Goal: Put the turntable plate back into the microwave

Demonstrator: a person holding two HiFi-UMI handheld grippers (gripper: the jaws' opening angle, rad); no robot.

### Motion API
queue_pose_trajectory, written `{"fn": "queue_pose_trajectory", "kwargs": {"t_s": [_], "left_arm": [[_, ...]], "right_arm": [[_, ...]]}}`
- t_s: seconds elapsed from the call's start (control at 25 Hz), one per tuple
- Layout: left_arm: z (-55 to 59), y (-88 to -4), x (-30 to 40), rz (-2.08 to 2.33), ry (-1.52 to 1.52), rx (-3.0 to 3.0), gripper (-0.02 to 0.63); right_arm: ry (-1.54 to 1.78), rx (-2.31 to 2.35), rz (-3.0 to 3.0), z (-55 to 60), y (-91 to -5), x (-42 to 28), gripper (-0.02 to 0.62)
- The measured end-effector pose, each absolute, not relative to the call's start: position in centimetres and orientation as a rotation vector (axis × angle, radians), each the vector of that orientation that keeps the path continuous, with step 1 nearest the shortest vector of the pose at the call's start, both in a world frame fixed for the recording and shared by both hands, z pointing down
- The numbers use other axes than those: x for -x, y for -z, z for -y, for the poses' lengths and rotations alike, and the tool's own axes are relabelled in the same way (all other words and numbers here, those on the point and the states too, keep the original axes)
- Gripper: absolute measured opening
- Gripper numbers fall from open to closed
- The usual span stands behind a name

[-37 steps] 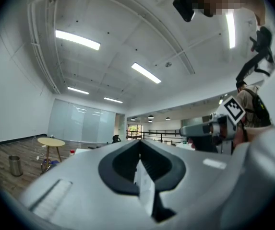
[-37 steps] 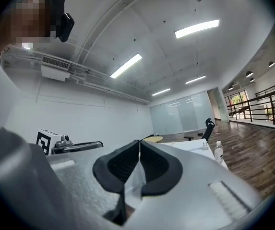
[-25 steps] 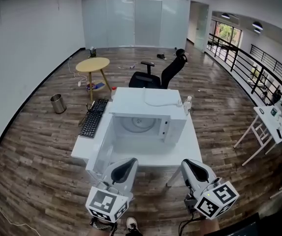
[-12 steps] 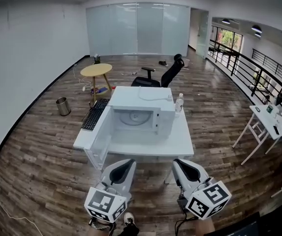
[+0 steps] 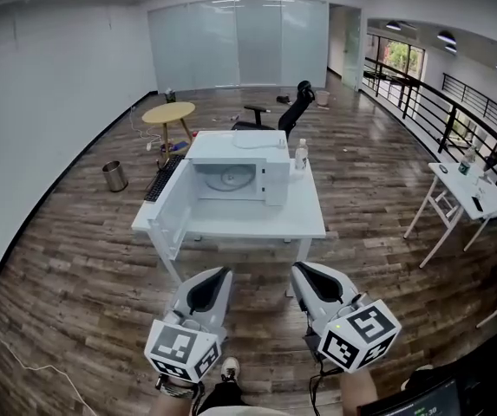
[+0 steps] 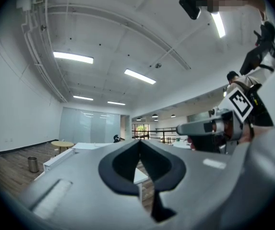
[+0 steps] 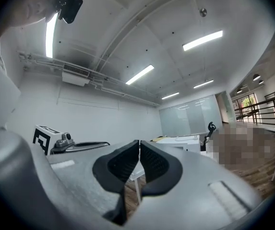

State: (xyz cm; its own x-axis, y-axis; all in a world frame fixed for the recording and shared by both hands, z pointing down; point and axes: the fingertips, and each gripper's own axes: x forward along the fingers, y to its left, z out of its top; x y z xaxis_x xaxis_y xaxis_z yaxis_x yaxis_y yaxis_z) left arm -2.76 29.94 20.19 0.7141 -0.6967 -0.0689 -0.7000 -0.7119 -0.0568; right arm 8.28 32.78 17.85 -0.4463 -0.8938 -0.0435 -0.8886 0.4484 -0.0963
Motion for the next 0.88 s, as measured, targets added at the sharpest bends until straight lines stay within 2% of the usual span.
{"fn": "queue_pose_trajectory", "kwargs": {"t_s": [0.88], "left_arm": [[-34.8,-19.2,8.0,-1.176,-0.053,2.800,0.006]], "right_arm": [[0.032,1.662,-2.551,-38.2,-16.5,-4.2,0.003]]}}
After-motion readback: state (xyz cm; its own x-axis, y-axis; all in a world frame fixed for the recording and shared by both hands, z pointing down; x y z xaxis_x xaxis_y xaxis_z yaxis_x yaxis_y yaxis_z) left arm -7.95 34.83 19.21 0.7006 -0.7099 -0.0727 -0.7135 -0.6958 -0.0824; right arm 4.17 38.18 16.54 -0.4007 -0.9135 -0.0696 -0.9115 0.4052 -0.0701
